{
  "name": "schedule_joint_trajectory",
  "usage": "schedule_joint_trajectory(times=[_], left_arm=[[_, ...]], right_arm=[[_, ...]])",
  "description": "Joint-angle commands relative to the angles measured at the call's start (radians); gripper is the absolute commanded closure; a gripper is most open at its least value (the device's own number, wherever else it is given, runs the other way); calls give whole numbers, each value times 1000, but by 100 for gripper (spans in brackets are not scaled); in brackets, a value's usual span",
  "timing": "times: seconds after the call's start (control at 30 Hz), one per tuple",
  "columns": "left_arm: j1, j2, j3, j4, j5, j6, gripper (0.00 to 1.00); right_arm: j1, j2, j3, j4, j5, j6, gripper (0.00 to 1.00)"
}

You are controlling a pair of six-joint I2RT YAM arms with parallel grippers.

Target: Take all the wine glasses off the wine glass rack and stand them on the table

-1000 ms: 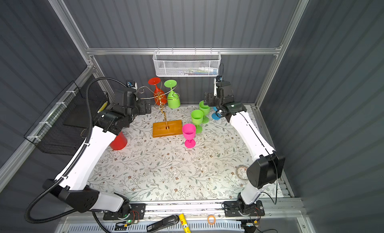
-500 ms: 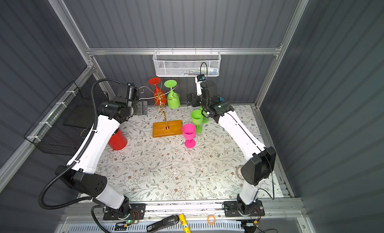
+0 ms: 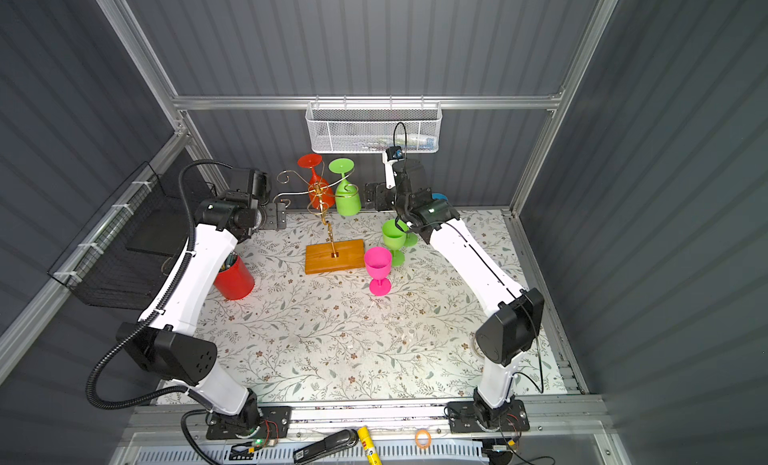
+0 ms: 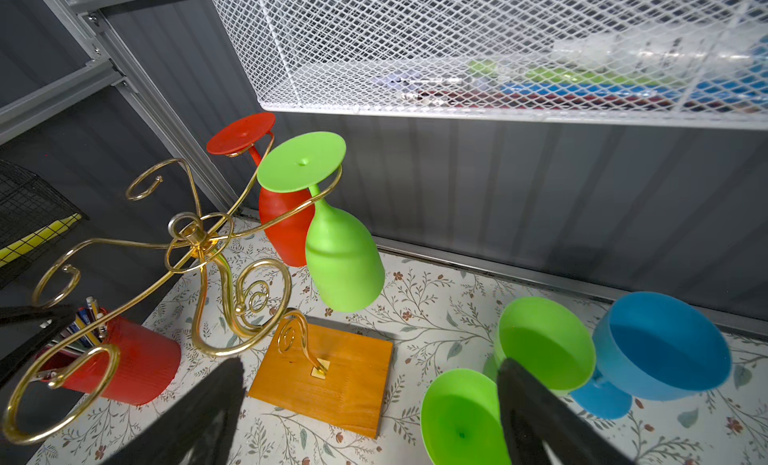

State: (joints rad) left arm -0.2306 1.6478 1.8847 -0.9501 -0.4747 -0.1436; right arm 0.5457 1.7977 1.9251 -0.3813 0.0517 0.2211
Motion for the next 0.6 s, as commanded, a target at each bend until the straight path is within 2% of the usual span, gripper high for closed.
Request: schedule_joint_trajectory(times=[0.0,0.27,0.57], left_arm=[[24,14,44,13,1,-11,0],[47,-17,8,43,36,-32,0],[47,-76,-79,60,108,-44,1]], right_arm=[[12,-24,0,12,2,8,5],[16,-13,1,3,8,23,5],[14,94,114,-65,69,-26,5]])
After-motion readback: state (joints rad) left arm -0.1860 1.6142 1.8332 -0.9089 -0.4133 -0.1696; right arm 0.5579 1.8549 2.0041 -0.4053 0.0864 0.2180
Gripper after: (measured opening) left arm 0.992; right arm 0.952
